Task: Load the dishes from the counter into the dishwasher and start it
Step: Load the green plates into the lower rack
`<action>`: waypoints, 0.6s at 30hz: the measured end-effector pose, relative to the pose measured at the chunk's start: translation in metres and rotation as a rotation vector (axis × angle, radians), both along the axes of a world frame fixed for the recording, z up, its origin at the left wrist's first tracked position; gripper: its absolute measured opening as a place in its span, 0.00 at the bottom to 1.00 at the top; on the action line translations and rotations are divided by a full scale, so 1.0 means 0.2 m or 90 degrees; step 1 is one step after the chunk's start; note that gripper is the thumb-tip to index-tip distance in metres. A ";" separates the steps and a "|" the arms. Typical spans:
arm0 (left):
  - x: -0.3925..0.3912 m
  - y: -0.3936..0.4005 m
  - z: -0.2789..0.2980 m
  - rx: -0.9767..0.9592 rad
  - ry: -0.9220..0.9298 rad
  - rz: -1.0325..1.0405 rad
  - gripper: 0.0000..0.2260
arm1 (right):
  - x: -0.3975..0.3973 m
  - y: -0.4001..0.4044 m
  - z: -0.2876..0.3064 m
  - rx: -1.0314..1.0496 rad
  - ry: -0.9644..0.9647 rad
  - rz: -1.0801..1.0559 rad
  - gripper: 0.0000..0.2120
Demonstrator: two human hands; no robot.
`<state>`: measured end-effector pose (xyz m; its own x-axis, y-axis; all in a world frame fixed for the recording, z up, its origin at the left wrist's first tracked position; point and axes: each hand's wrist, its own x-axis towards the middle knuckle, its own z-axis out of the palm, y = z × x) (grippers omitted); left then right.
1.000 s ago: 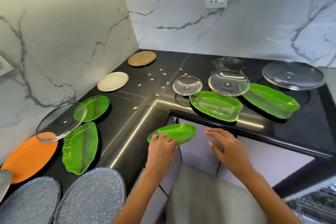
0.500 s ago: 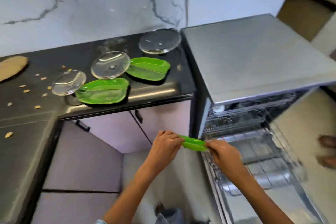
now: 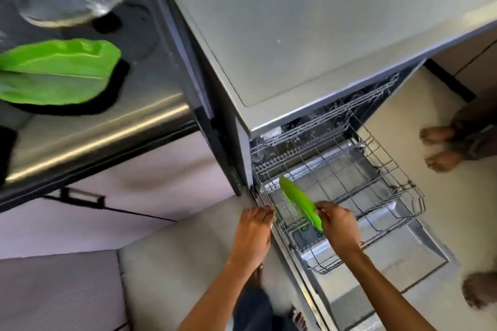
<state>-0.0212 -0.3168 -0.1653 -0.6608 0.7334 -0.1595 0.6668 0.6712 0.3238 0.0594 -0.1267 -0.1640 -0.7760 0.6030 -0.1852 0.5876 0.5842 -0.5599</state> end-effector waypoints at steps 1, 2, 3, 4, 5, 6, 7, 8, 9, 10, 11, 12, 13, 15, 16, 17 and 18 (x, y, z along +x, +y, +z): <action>-0.01 0.03 -0.12 -0.034 0.002 -0.023 0.26 | -0.07 0.04 -0.08 -0.008 -0.004 -0.012 0.07; -0.03 0.06 -0.24 -0.069 0.002 -0.048 0.26 | -0.15 0.08 -0.17 -0.020 -0.002 -0.018 0.07; -0.04 0.09 -0.35 -0.104 -0.001 -0.072 0.27 | -0.23 0.12 -0.26 -0.040 -0.001 -0.021 0.07; -0.06 0.12 -0.43 -0.133 -0.012 -0.094 0.27 | -0.31 0.15 -0.32 -0.063 -0.002 -0.024 0.08; -0.07 0.16 -0.51 -0.163 -0.023 -0.114 0.28 | -0.38 0.19 -0.40 -0.083 -0.009 -0.028 0.08; -0.08 0.19 -0.59 -0.193 -0.031 -0.128 0.29 | -0.46 0.22 -0.47 -0.090 -0.014 -0.025 0.08; -0.09 0.23 -0.66 -0.210 -0.050 -0.148 0.30 | -0.53 0.24 -0.54 -0.093 -0.017 -0.016 0.08; -0.10 0.27 -0.72 -0.219 -0.072 -0.171 0.29 | -0.60 0.25 -0.59 -0.098 -0.030 -0.007 0.08; -0.11 0.30 -0.77 -0.251 -0.091 -0.208 0.28 | -0.66 0.25 -0.62 -0.109 -0.040 0.000 0.09; -0.12 0.33 -0.82 -0.279 -0.106 -0.223 0.27 | -0.71 0.25 -0.66 -0.123 -0.046 0.000 0.10; -0.12 0.36 -0.86 -0.309 -0.110 -0.238 0.27 | -0.76 0.25 -0.70 -0.133 -0.050 0.002 0.10; -0.12 0.38 -0.89 -0.337 -0.110 -0.256 0.27 | -0.79 0.25 -0.73 -0.141 -0.055 0.008 0.10; -0.12 0.39 -0.94 -0.364 -0.118 -0.272 0.27 | -0.82 0.25 -0.76 -0.146 -0.066 0.013 0.11; -0.13 0.39 -1.00 -0.412 -0.129 -0.294 0.28 | -0.87 0.23 -0.79 -0.158 -0.084 0.017 0.11; -0.13 0.39 -1.02 -0.433 -0.133 -0.300 0.29 | -0.88 0.23 -0.81 -0.158 -0.090 0.024 0.11; -0.13 0.39 -1.04 -0.447 -0.138 -0.300 0.29 | -0.90 0.22 -0.82 -0.155 -0.095 0.032 0.11; -0.13 0.38 -1.06 -0.451 -0.147 -0.302 0.29 | -0.91 0.22 -0.83 -0.157 -0.099 0.033 0.11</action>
<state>-0.0471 -0.2405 -0.3764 -0.2074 0.5998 -0.7728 0.8951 0.4350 0.0974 -0.1234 -0.0820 -0.3306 -0.7559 0.4852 -0.4396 0.6497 0.4735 -0.5947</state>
